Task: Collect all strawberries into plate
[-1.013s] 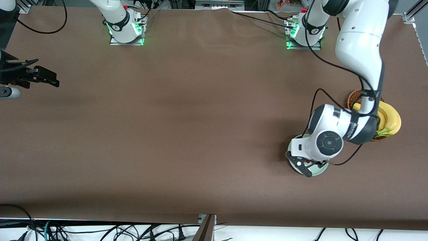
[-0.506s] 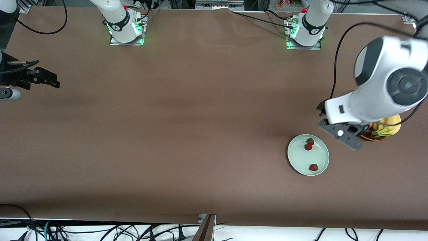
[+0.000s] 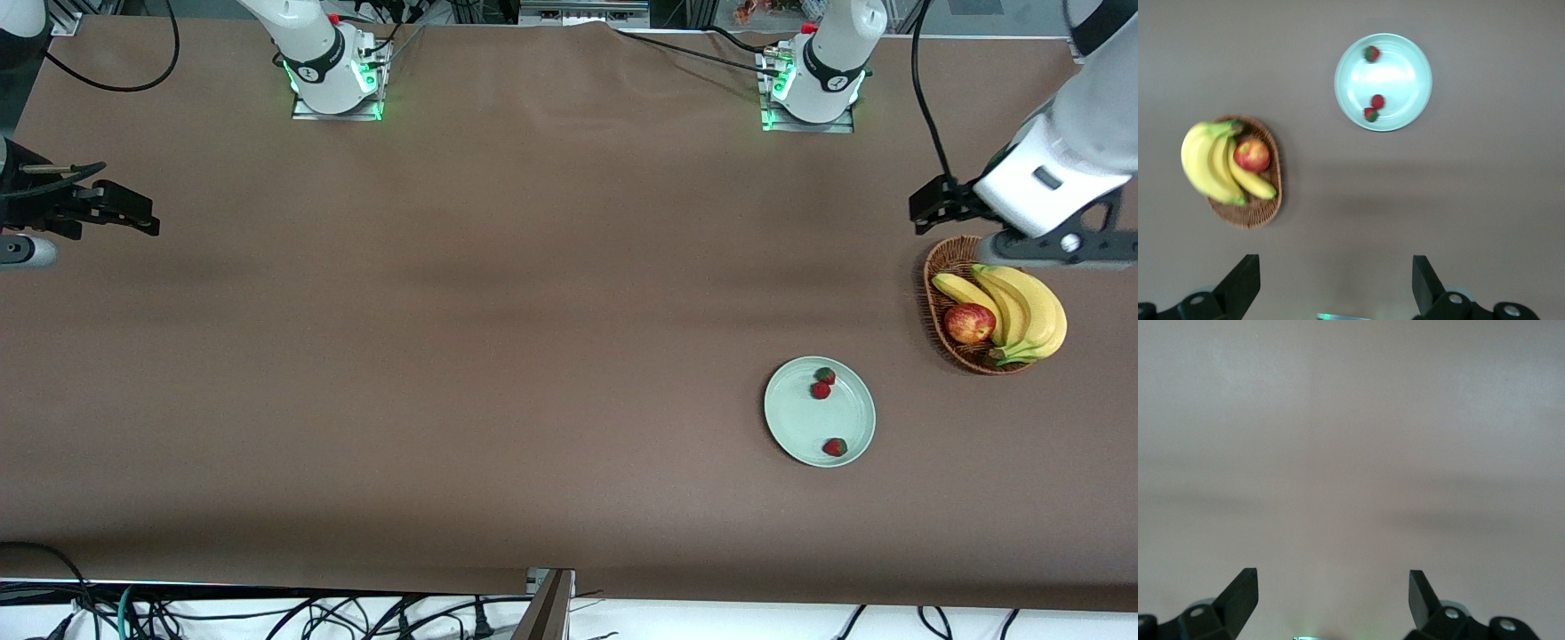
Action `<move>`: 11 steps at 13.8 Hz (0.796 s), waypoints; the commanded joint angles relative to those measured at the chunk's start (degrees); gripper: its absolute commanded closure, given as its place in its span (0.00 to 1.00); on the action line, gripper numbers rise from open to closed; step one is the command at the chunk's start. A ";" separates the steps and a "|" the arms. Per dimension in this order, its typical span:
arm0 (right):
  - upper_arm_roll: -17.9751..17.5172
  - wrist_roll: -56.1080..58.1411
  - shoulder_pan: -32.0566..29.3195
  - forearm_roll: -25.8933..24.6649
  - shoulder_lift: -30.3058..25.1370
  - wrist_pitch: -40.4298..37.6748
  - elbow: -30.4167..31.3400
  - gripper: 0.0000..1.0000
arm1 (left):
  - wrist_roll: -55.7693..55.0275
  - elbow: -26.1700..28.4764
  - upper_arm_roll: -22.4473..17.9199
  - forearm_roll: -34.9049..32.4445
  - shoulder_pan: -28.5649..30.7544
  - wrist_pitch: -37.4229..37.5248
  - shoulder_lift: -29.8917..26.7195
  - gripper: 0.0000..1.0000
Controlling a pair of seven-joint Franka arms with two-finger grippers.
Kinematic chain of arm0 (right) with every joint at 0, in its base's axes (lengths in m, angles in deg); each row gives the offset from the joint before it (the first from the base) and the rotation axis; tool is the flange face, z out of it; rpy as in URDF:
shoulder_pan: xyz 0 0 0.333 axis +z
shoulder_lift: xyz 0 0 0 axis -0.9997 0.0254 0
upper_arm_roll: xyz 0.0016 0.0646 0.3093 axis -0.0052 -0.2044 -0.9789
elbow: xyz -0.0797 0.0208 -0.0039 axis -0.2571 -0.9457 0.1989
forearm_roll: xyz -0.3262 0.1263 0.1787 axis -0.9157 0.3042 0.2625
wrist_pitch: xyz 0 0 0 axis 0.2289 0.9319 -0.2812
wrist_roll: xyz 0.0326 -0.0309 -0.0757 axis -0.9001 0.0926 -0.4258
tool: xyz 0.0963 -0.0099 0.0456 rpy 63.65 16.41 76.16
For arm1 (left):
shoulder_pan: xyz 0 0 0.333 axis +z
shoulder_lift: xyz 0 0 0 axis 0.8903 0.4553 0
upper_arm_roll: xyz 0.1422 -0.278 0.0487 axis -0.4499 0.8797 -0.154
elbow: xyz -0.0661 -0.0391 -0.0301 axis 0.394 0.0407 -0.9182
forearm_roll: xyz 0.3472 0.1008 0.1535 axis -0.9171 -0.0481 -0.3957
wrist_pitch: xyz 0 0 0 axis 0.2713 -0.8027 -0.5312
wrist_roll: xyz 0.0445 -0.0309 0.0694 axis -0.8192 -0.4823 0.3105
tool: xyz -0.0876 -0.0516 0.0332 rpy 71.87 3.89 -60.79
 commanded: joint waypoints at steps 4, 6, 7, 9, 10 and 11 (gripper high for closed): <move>-0.46 0.85 -0.38 -0.92 -0.33 0.28 0.15 0.00 | 3.37 11.73 2.33 7.07 7.44 -10.11 -6.11 0.00; -0.46 0.85 -0.46 -0.83 -0.33 0.28 0.15 0.00 | 4.38 17.67 2.24 7.17 7.37 -13.27 -10.39 0.00; -0.46 0.85 -0.46 -0.83 -0.33 0.28 0.15 0.00 | 4.46 22.41 2.33 6.64 7.10 -15.99 -13.90 0.00; -0.46 0.85 -0.38 -0.83 -0.33 0.28 0.15 0.00 | 4.55 23.34 2.24 6.46 6.14 -15.67 -14.55 0.00; -0.46 0.85 -0.38 -0.83 -0.33 0.28 0.15 0.00 | 4.73 23.42 2.24 6.46 6.14 -15.67 -14.55 0.00; -0.46 0.85 -0.38 -0.83 -0.33 0.28 0.15 0.00 | 4.64 23.34 2.33 6.46 5.96 -15.14 -14.46 0.00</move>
